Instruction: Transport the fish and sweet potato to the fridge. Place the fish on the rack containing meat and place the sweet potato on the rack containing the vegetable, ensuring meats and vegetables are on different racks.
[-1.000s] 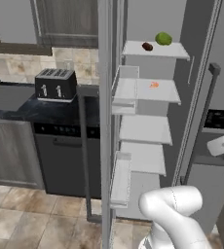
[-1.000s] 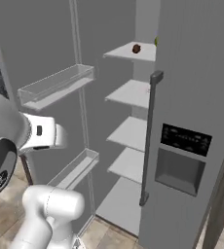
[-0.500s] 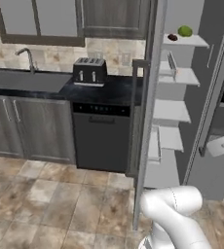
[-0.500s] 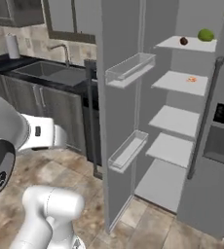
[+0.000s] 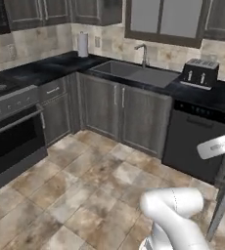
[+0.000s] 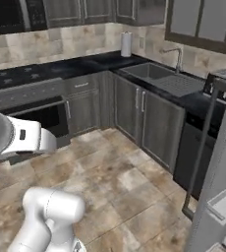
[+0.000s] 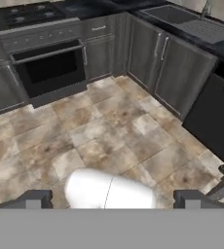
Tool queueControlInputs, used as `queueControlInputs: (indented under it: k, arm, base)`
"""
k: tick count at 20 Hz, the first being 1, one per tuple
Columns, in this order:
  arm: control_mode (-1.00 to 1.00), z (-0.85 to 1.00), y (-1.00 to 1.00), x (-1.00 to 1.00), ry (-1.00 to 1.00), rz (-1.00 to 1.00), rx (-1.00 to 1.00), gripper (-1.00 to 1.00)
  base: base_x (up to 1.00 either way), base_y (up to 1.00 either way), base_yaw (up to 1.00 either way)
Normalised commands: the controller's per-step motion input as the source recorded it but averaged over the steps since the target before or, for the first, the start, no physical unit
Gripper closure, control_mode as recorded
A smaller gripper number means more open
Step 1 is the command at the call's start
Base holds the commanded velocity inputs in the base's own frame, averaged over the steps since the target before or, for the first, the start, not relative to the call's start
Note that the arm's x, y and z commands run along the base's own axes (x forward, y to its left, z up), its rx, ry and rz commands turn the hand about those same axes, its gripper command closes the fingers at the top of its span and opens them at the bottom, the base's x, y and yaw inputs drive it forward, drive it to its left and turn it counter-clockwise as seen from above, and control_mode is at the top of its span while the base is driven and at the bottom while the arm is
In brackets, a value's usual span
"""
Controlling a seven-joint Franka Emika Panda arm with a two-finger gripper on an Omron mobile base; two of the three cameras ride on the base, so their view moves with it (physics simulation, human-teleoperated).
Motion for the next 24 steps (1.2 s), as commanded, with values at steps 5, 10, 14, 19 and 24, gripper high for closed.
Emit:
queueControlInputs:
  k: [5, 10, 14, 19, 24]
  arm:
    - [1.00, 0.00, 0.00, 0.00, 0.00, 0.00, 0.00, -1.00]
    - [1.00, 0.00, 0.00, 0.00, 0.00, 0.00, 0.00, -1.00]
    - [1.00, 0.00, 0.00, 0.00, 0.00, 0.00, 0.00, -1.00]
    - [1.00, 0.00, 0.00, 0.00, 0.00, 0.00, 0.00, -1.00]
    - [1.00, 0.00, 0.00, 0.00, 0.00, 0.00, 0.00, -1.00]
  base:
    - [0.00, 0.33, 1.00]
    - [0.00, 0.13, 1.00]
    - [0.00, 0.00, 1.00]
    - [0.00, 0.00, 1.00]
    - [0.35, -0.05, 0.92]
